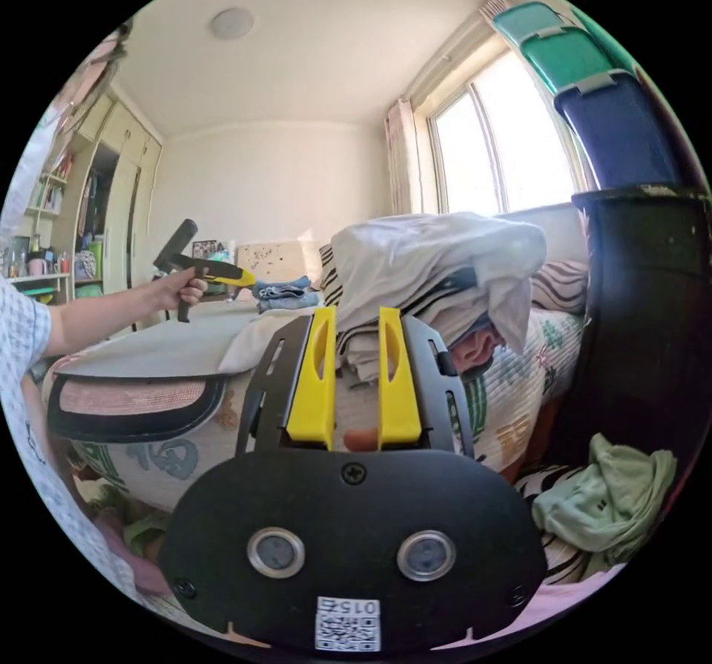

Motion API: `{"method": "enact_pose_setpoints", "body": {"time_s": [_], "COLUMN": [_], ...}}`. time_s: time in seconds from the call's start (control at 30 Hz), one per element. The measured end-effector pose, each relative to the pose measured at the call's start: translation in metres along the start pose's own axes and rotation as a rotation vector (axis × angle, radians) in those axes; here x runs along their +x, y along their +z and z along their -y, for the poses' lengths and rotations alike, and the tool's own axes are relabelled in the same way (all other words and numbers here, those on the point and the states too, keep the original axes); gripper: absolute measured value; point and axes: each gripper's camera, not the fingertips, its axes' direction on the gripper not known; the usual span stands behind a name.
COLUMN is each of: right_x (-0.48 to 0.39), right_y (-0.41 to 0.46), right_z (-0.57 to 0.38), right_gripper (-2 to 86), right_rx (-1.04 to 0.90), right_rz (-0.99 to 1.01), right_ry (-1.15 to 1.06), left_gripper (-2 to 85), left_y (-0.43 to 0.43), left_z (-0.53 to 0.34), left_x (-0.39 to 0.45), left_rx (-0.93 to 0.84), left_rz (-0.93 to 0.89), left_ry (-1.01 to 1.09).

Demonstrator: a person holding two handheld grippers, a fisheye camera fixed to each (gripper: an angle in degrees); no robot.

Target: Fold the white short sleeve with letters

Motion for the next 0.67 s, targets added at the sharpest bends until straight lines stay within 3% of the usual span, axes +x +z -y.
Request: {"method": "enact_pose_setpoints", "body": {"time_s": [0.17,0.3,0.53,0.67], "right_x": [0.021,0.044,0.084,0.099], "right_y": [0.001,0.0,0.061,0.09], "right_z": [-0.001,-0.023,-0.025,-0.029], "right_gripper": [9.3,9.7,11.0,2.0], "right_rx": [0.074,0.07,-0.042,-0.109], "right_rz": [-0.064,-0.26,-0.17,-0.094], "right_ry": [0.053,0.07,0.082,0.092], "left_gripper": [11.2,12.6,11.2,5.7], "left_y": [0.013,0.043,0.082,0.042], "left_z": [0.013,0.021,0.016,0.001], "left_x": [0.142,0.232,0.266,0.262], "left_rx": [-0.093,-0.099,-0.149,-0.123], "left_rz": [-0.143,0.009,0.157,0.164], "left_ry": [0.208,0.335,0.308,0.267]}}
